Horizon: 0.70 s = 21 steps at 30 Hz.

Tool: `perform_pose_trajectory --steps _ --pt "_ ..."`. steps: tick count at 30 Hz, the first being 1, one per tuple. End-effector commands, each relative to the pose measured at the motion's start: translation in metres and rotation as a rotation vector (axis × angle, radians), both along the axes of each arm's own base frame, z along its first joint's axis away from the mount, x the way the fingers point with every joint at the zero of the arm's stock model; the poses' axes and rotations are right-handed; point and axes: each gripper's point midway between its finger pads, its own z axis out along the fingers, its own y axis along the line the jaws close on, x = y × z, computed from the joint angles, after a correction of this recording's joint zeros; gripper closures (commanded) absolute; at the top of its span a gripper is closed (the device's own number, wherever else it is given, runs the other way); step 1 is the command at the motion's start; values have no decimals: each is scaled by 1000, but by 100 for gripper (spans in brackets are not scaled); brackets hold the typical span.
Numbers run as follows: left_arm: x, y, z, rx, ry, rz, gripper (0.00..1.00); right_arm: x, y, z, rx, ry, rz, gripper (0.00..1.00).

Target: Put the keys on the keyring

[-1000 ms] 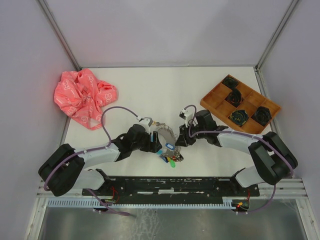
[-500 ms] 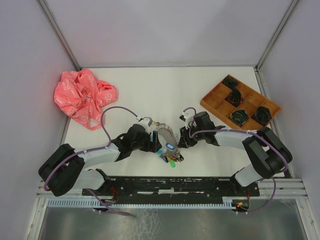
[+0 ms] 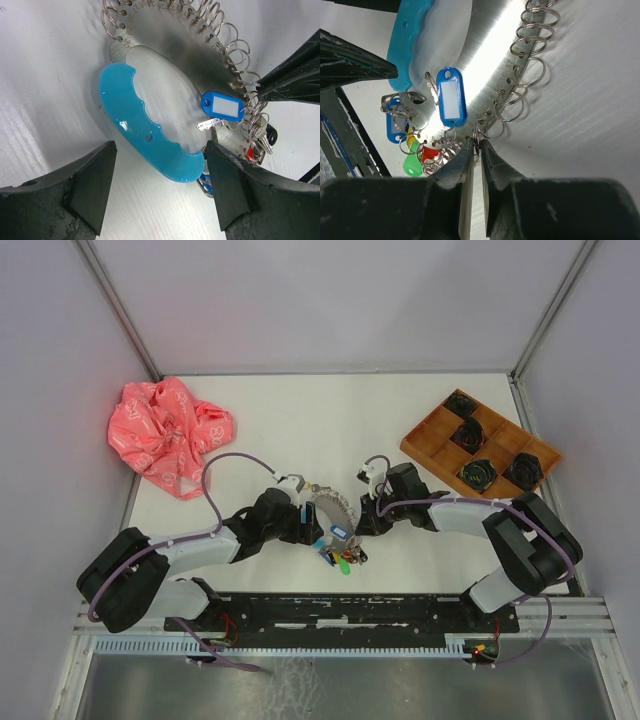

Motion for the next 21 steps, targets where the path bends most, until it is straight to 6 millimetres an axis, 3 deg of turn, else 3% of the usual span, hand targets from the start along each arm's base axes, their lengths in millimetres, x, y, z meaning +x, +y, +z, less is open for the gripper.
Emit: perform_pose_trajectory --steps 1,7,21 --pt "-4 7 -8 32 14 -9 20 5 9 24 69 -58 27 82" --pt "-5 6 -10 31 19 -13 21 11 13 25 82 -62 10 78" --pt "-7 4 -12 24 25 -26 21 20 8 12 22 -59 -22 81"
